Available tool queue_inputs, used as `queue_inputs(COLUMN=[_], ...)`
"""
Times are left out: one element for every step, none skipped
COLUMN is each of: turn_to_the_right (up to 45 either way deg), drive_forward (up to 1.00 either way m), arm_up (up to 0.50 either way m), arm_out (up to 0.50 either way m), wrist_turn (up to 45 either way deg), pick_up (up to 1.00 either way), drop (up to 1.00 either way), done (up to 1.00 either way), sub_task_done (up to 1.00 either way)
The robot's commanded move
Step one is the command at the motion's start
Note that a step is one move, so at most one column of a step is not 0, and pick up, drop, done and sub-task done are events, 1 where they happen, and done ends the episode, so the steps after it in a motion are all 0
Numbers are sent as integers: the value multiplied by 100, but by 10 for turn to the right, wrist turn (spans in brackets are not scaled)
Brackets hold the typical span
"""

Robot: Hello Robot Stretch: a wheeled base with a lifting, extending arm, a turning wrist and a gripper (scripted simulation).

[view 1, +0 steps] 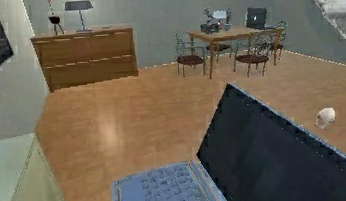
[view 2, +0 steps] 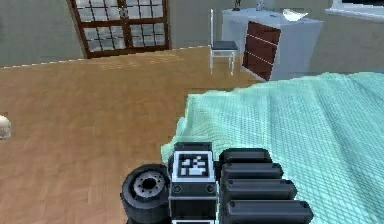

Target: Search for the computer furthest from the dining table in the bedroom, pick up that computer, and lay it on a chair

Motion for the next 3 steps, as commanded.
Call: queue_inputs(turn_to_the_right=[-150,0,450], drive_forward=[0,5,0], arm_up=[0,0,0], arm_out=[0,0,0], wrist_turn=[0,0,0], pick_up=[0,0,0], drop=[0,0,0], done=[0,0,0], sub_task_done=[0,0,0])
